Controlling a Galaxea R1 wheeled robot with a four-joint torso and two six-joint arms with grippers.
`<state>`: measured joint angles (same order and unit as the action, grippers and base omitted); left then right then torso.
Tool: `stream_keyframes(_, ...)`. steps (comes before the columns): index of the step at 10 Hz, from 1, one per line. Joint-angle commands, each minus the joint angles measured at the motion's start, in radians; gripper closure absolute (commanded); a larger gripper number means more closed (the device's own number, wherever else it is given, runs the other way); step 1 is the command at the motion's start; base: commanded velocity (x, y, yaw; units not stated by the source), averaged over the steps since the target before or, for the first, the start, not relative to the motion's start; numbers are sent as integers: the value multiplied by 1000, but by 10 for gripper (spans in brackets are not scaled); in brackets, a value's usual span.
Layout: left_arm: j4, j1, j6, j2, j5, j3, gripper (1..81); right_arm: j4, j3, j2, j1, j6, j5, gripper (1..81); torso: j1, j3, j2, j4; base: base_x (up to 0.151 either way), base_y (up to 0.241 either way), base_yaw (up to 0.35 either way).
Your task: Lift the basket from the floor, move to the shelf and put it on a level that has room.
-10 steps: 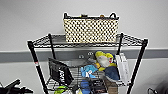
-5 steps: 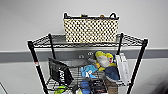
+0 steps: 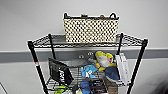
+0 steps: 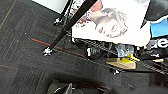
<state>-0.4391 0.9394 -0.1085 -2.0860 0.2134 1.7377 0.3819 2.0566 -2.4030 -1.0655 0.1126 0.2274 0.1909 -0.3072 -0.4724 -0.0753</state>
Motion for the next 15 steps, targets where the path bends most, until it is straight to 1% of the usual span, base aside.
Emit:
stream_keyframes(1, -3, 40, 53, -116, 7, 143, 10, 8, 54, -49, 2, -40, -9, 10, 0, 0, 0, 0, 0, 0, 0)
stream_keyframes(3, 16, 91, 69, -178, 7, 204, 10, 8, 116, -108, -46, -42, -28, 10, 0, 0, 0, 0, 0, 0, 0)
stream_keyframes(5, 39, 132, 72, -257, 7, 309, 10, 6, 181, -170, -96, -44, -68, 10, 0, 0, 0, 0, 0, 0, 0)
stream_keyframes(6, 62, 147, 72, -302, 7, 364, 10, -1, 212, -201, -115, -56, -69, 10, 0, 0, 0, 0, 0, 0, 0)
stream_keyframes(8, 69, 196, 76, -350, -3, 379, 10, -3, 288, -257, -162, -63, -80, 10, -1, 0, 0, 0, 0, 0, 0)
stream_keyframes(9, 101, 222, 81, -382, -26, 388, 10, -5, 325, -291, -186, -69, -108, 10, -1, 0, -1, 0, 0, 0, 0)
stream_keyframes(12, 140, 264, 84, -490, -29, 502, 10, -6, 444, -389, -225, -74, -120, 10, -1, 1, -1, 0, 0, 0, 0)
stream_keyframes(13, 158, 278, 84, -531, -29, 542, 10, -6, 476, -422, -241, -102, -132, 10, -1, 1, -1, 0, 0, 0, 0)
stream_keyframes(15, 186, 304, 84, -624, -29, 653, 10, -11, 540, -489, -278, -138, -169, 10, -1, 1, -1, 0, 0, 0, 0)
